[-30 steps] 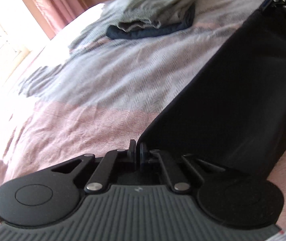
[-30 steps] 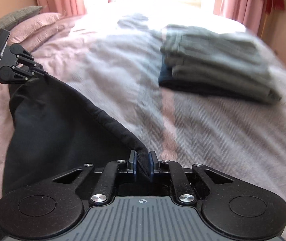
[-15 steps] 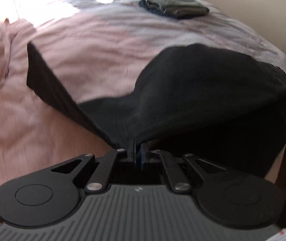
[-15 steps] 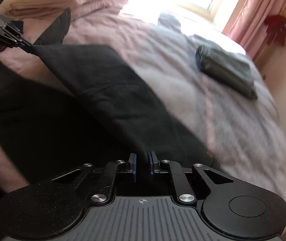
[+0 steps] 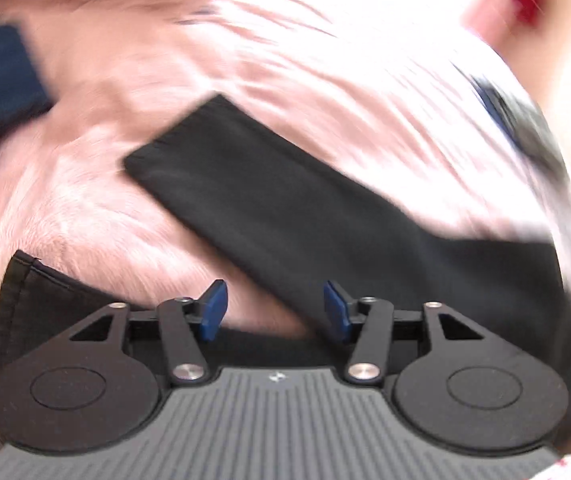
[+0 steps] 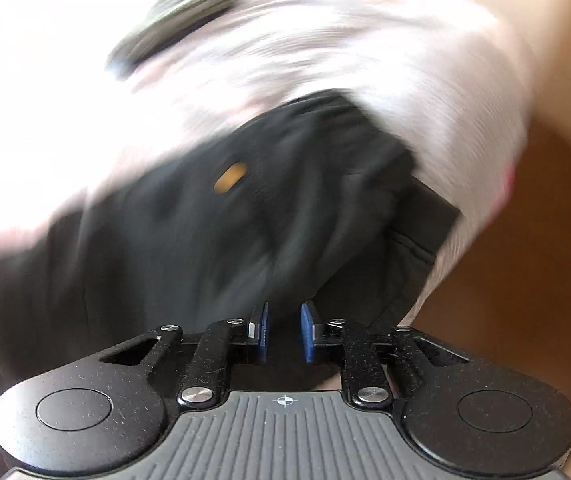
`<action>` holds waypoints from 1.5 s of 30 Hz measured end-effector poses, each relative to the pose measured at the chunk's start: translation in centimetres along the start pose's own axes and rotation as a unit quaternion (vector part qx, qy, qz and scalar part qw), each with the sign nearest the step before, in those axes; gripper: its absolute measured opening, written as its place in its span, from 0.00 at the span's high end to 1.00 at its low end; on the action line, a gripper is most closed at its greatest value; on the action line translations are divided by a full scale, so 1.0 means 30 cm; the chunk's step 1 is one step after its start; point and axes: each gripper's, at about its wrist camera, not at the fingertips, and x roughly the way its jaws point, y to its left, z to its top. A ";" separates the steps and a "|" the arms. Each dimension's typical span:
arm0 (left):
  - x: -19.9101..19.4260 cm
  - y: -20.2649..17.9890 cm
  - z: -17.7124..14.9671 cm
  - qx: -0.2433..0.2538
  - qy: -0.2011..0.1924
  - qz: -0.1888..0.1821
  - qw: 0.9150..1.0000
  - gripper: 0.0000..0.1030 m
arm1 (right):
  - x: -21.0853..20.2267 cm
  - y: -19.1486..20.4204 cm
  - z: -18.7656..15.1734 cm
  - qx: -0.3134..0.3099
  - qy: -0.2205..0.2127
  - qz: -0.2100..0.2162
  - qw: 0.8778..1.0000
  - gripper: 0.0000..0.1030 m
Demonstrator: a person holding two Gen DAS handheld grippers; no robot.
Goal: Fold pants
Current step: 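Lift the sweatpants with both grippers, bringing the leg end toward the waistband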
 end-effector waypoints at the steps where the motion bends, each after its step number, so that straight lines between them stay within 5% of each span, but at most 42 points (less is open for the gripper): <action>1: 0.032 0.030 0.027 -0.034 -0.001 -0.003 0.999 0.52 | 0.004 -0.032 0.013 0.049 -0.008 0.012 0.999 0.80; 5: 0.174 0.120 0.080 -0.137 0.003 0.007 0.990 0.52 | 0.008 -0.096 0.020 0.138 -0.039 0.031 0.989 0.50; 6: 0.201 0.145 0.074 -0.167 -0.001 0.001 0.986 0.57 | 0.005 -0.114 0.016 0.145 -0.048 0.033 0.988 0.48; 8: 0.222 0.168 0.088 -0.188 -0.017 0.004 0.982 0.92 | 0.012 -0.152 0.028 0.161 -0.057 0.044 0.984 0.47; 9: 0.212 0.161 0.095 -0.184 -0.023 0.004 0.983 0.98 | 0.014 -0.174 0.031 0.175 -0.059 0.051 0.982 0.47; 14: 0.057 0.075 0.084 -0.083 -0.101 0.017 0.991 0.97 | 0.008 -0.275 0.030 0.230 -0.079 0.087 0.966 0.47; 19: -0.013 0.079 0.064 -0.074 -0.101 0.047 0.991 0.97 | 0.071 -0.347 0.071 0.242 -0.074 0.117 0.960 0.49; 20: -0.027 0.078 0.061 -0.075 -0.101 0.050 0.991 0.97 | 0.088 -0.356 0.086 0.240 -0.068 0.112 0.962 0.76; 21: -0.053 0.076 0.061 -0.075 -0.106 0.049 0.990 0.97 | 0.095 -0.353 0.104 0.231 -0.061 0.112 0.965 0.81; 24: -0.208 0.067 0.039 -0.073 -0.155 0.030 0.985 0.97 | 0.003 -0.299 0.181 0.157 -0.088 0.128 0.975 0.87; 27: -0.374 0.098 -0.069 -0.074 -0.200 0.021 0.977 0.97 | -0.123 -0.308 0.221 0.122 -0.127 0.197 0.964 0.87; 30: -0.386 0.172 -0.250 -0.108 -0.154 0.052 0.981 0.97 | -0.151 -0.382 0.190 0.123 -0.116 0.198 0.966 0.87; 33: -0.266 0.256 -0.411 -0.155 -0.078 0.083 0.981 0.96 | -0.076 -0.446 0.120 0.135 -0.066 0.132 0.980 0.87; 37: -0.236 0.332 -0.456 -0.234 -0.107 0.047 0.965 0.93 | -0.004 -0.487 0.079 0.168 -0.045 0.116 0.978 0.84; 45: -0.275 0.288 -0.395 -0.144 -0.120 0.041 0.981 0.97 | -0.027 -0.455 0.114 0.140 -0.045 0.115 0.982 0.82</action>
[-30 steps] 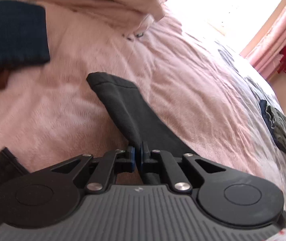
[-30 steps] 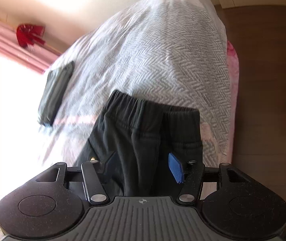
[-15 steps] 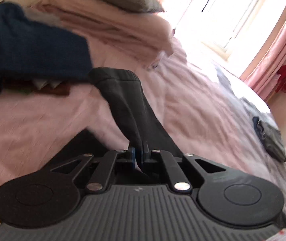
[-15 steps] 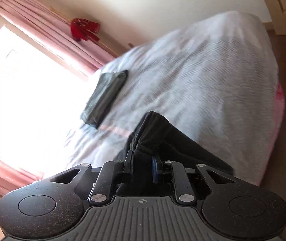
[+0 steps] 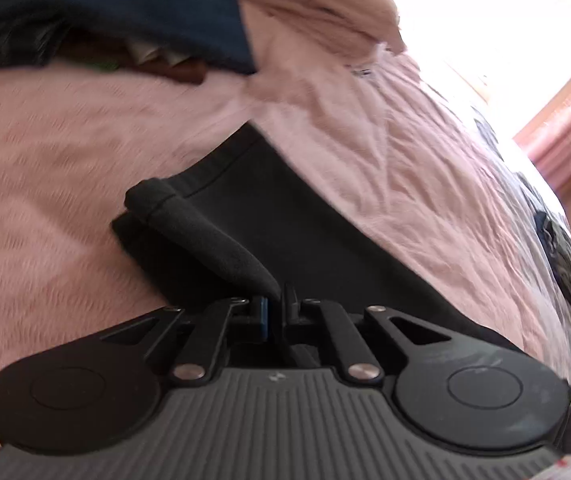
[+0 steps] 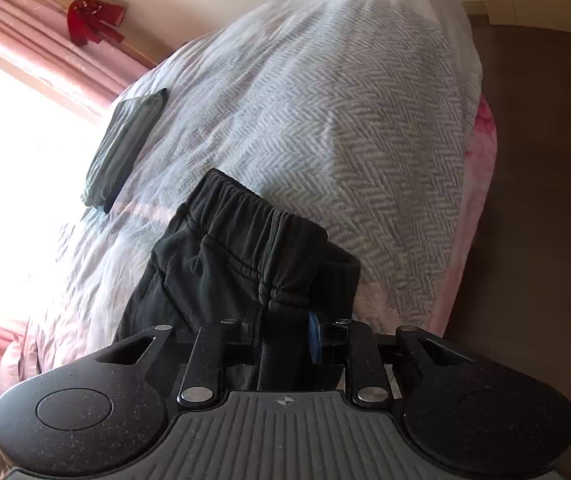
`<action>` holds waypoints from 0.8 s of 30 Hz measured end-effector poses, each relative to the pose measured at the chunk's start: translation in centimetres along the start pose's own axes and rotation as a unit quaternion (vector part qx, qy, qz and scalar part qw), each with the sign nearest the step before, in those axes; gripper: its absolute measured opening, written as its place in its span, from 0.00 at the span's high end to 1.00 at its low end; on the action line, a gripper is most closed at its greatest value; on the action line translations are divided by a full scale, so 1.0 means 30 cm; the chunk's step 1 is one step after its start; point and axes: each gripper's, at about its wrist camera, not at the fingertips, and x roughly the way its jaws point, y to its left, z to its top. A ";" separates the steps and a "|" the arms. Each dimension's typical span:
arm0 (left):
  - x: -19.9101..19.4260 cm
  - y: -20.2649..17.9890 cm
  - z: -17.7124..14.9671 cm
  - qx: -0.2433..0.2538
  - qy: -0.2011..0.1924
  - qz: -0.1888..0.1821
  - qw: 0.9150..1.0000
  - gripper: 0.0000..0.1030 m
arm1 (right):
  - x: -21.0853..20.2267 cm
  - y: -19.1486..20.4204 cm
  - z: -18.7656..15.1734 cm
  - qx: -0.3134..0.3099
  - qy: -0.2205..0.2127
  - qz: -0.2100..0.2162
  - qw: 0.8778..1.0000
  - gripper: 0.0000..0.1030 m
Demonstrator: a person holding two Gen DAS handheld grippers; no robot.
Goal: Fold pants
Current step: 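Lift the sweatpants with both grippers, bringing the leg end toward the waistband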
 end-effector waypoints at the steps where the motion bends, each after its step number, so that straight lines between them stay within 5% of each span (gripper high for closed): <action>1: -0.012 -0.011 0.013 0.007 -0.007 -0.011 1.000 0.97 | 0.003 0.007 0.004 -0.003 -0.004 0.005 1.000 0.82; 5: -0.109 -0.040 0.060 0.019 -0.071 -0.085 0.994 0.97 | -0.027 0.004 0.009 0.002 -0.010 0.029 1.000 0.84; 10: 0.067 0.038 -0.020 0.033 0.034 0.030 0.998 0.94 | -0.039 -0.035 -0.017 0.007 -0.004 0.029 1.000 0.84; 13: 0.067 0.009 -0.029 0.041 0.013 0.043 0.998 0.96 | -0.029 -0.037 -0.024 0.009 -0.002 0.021 1.000 0.85; 20: 0.076 0.001 -0.022 0.055 0.025 0.056 0.997 0.94 | -0.113 0.010 -0.016 -0.019 -0.046 0.091 0.995 0.85; 24: 0.097 -0.011 -0.034 0.058 0.022 0.073 0.995 0.95 | -0.060 -0.067 -0.058 0.014 -0.033 0.058 0.998 0.85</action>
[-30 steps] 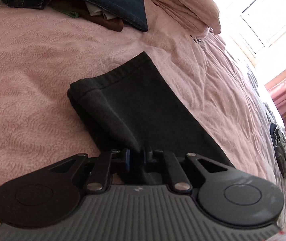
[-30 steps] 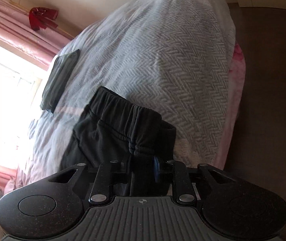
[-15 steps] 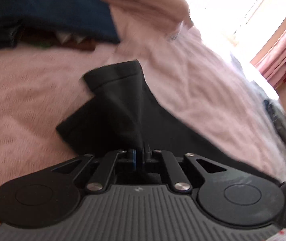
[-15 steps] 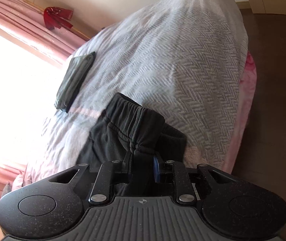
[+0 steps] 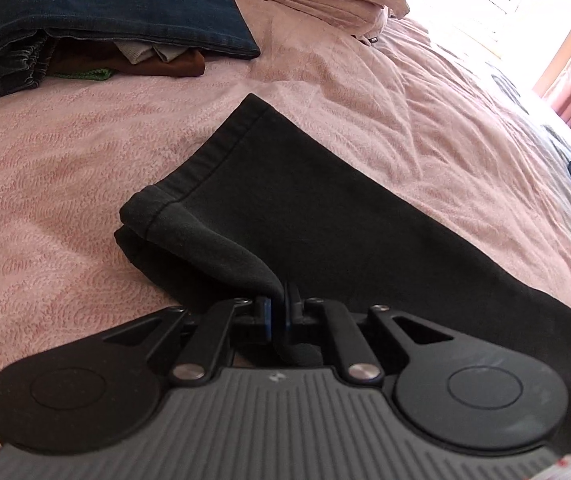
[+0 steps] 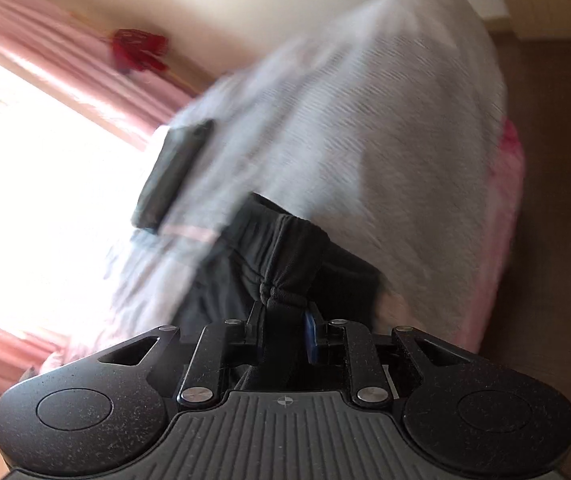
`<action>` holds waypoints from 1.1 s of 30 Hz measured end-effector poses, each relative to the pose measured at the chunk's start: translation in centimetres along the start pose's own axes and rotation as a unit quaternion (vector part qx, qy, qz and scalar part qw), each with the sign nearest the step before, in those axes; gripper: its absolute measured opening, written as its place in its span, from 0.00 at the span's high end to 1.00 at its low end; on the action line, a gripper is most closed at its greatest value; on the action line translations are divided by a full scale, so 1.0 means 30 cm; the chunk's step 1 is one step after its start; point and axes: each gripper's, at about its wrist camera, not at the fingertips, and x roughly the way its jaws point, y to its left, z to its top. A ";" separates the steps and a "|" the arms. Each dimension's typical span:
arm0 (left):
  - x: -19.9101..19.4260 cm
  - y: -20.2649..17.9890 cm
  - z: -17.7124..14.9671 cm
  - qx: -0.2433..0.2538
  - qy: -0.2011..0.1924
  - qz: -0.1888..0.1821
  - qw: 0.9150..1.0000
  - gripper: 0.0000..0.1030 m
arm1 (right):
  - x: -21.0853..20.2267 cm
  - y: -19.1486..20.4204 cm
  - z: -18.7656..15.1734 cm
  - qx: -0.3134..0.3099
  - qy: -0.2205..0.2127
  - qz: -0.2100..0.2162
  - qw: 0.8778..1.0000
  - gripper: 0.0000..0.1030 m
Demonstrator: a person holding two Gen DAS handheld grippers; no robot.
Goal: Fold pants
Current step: 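Lift the sweatpants with both grippers, bringing the leg end toward the waistband, then hold the leg end beside the right gripper with the left gripper while the right holds the waistband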
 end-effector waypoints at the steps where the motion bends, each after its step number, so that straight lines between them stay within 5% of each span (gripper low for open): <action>1: 0.001 -0.007 -0.002 0.005 -0.001 0.005 1.000 0.94 | 0.028 -0.030 -0.020 0.006 0.008 -0.020 1.000 0.85; 3: -0.002 -0.028 -0.001 0.023 0.001 0.019 1.000 0.93 | 0.091 -0.073 -0.049 0.012 0.024 -0.055 0.998 0.83; 6: -0.038 -0.055 0.011 0.049 0.021 0.029 0.998 0.84 | 0.114 -0.073 -0.032 0.043 0.033 -0.066 0.996 0.64; 10: -0.144 -0.103 0.017 0.088 0.057 0.027 0.994 0.81 | 0.038 -0.002 0.030 -0.055 0.052 -0.096 0.993 0.50; 13: -0.207 -0.209 0.017 0.135 0.062 -0.011 0.989 0.81 | -0.034 0.079 0.071 -0.153 0.023 -0.117 0.981 0.49; 16: -0.199 -0.425 0.019 0.201 0.061 -0.093 0.973 0.81 | -0.033 0.140 0.130 -0.212 0.010 -0.096 0.973 0.46; 19: -0.139 -0.701 0.004 0.254 0.075 -0.205 0.942 0.81 | 0.045 0.187 0.174 -0.237 0.020 -0.065 0.969 0.46; 23: -0.063 -1.028 -0.043 0.329 0.084 -0.304 0.890 0.79 | 0.169 0.252 0.215 -0.273 0.045 -0.044 0.960 0.45; 30: 0.061 -1.294 -0.150 0.455 0.141 -0.348 0.807 0.78 | 0.292 0.278 0.236 -0.320 0.094 -0.024 0.943 0.45; 33: 0.084 -1.330 -0.164 0.477 0.154 -0.359 0.787 0.78 | 0.301 0.252 0.226 -0.315 0.103 -0.023 0.943 0.45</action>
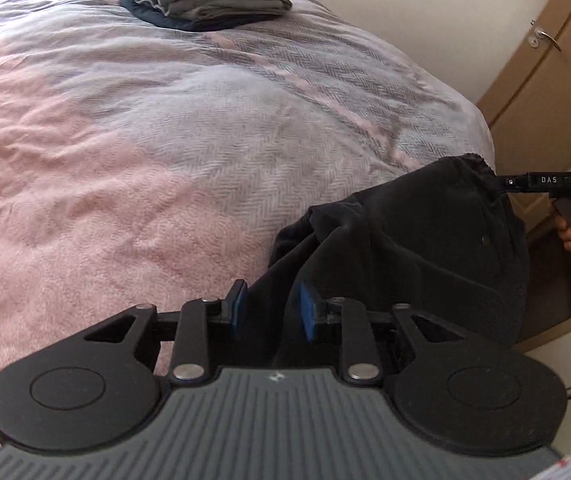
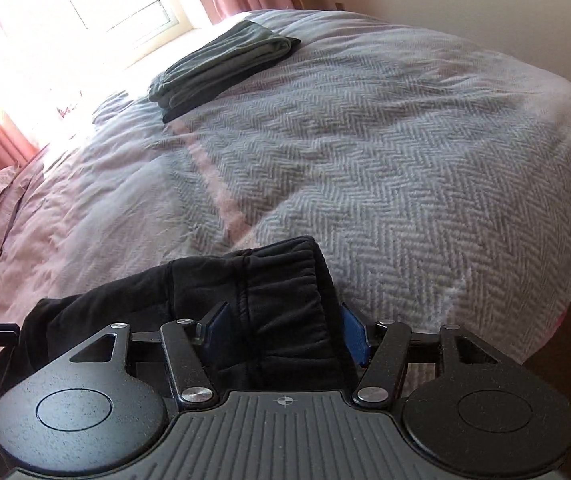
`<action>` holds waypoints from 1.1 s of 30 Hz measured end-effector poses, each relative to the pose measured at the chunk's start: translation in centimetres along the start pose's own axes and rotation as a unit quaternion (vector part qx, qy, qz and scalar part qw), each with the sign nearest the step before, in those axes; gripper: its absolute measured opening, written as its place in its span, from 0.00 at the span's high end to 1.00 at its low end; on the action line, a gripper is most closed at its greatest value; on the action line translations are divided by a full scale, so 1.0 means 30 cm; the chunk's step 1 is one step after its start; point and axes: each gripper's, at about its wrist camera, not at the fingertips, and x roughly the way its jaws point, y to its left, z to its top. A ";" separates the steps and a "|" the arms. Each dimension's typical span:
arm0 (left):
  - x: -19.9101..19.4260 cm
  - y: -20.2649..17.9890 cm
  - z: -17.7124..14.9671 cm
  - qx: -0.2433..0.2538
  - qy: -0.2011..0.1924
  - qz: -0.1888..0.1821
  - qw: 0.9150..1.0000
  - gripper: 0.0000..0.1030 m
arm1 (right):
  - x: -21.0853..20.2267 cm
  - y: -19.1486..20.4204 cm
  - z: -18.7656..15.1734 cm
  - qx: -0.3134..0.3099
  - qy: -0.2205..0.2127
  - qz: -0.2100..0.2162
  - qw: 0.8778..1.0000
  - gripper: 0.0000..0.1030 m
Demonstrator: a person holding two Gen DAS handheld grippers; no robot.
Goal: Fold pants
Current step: 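Hold the leg end beside the right gripper with the left gripper while the right holds the waistband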
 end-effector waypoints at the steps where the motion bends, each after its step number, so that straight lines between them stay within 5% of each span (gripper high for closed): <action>1: 0.012 0.002 0.008 0.001 0.003 -0.006 1.000 0.78 | 0.009 -0.004 -0.004 0.002 0.003 0.006 1.000 0.45; 8: 0.117 0.021 0.070 0.045 0.034 -0.025 0.998 0.77 | 0.023 -0.001 -0.042 -0.007 0.004 0.015 1.000 0.45; 15: 0.062 0.112 0.095 -0.021 0.005 -0.062 0.998 0.78 | 0.027 -0.005 -0.044 -0.003 0.003 0.017 1.000 0.45; 22: 0.142 0.037 0.076 0.044 0.041 -0.069 0.996 0.77 | 0.036 -0.004 -0.053 0.003 -0.003 0.010 1.000 0.45; 27: 0.126 0.010 0.056 0.062 0.021 -0.069 0.995 0.92 | 0.039 -0.001 -0.058 -0.002 -0.005 0.007 1.000 0.45; 33: 0.081 0.099 0.050 -0.010 0.006 -0.086 0.996 0.86 | 0.047 -0.003 -0.062 0.004 -0.005 0.005 1.000 0.45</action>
